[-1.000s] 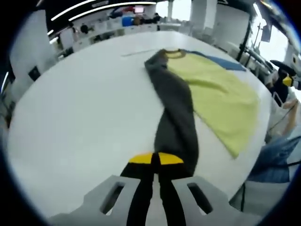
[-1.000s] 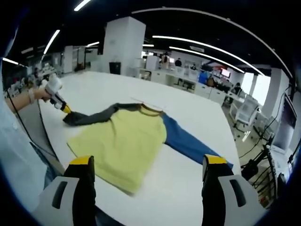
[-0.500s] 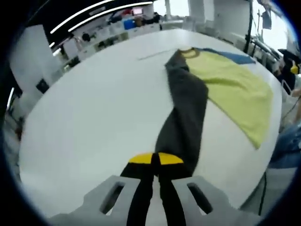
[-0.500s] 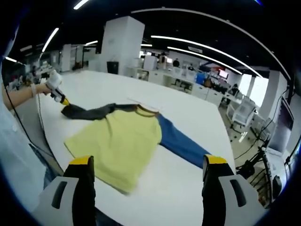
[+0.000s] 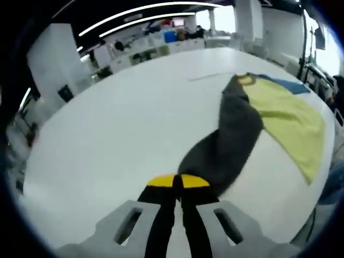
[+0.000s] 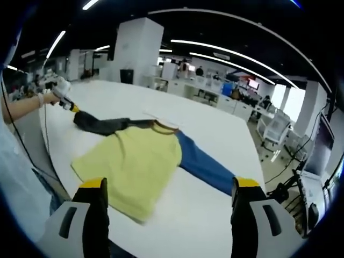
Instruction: Fold the garment on the visible template until the final outline fits inside the template.
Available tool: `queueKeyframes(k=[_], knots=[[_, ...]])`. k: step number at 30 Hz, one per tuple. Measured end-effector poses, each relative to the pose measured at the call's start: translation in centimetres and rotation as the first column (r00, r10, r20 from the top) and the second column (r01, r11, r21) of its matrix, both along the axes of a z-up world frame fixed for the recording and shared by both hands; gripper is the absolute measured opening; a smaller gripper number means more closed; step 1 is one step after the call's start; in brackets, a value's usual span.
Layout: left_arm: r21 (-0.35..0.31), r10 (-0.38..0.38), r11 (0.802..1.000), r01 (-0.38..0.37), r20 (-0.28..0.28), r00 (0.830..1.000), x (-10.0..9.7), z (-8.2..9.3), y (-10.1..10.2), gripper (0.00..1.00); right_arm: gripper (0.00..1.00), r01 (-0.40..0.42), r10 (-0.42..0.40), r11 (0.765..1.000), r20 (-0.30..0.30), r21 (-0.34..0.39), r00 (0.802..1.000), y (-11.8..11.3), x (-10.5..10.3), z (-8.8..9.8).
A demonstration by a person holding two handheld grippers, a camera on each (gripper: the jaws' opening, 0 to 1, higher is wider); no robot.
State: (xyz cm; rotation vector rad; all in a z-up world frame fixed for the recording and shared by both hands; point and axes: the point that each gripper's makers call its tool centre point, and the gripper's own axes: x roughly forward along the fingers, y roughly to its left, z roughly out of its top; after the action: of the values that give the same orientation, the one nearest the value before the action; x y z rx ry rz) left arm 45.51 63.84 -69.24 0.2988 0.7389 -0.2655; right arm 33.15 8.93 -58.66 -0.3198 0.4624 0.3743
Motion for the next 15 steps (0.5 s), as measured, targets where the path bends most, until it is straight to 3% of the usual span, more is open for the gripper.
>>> queueKeyframes(k=[5, 8, 15], knots=[[0.026, 0.007, 1.0, -0.006, -0.019, 1.0, 0.8, -0.5, 1.4, 0.0, 0.95, -0.001, 0.001, 1.0, -0.003, -0.01, 1.0, 0.0, 0.3, 0.3], [-0.03, 0.022, 0.999, -0.022, -0.029, 0.999, 1.4, -0.7, 1.9, 0.0, 0.95, 0.004, -0.004, 1.0, -0.005, -0.014, 1.0, -0.1, 0.4, 0.4], [-0.006, 0.048, 0.999, -0.048, -0.055, 0.997, 2.7, -1.9, 4.3, 0.0, 0.95, 0.016, -0.016, 1.0, -0.014, -0.014, 1.0, -0.7, 0.7, 0.4]])
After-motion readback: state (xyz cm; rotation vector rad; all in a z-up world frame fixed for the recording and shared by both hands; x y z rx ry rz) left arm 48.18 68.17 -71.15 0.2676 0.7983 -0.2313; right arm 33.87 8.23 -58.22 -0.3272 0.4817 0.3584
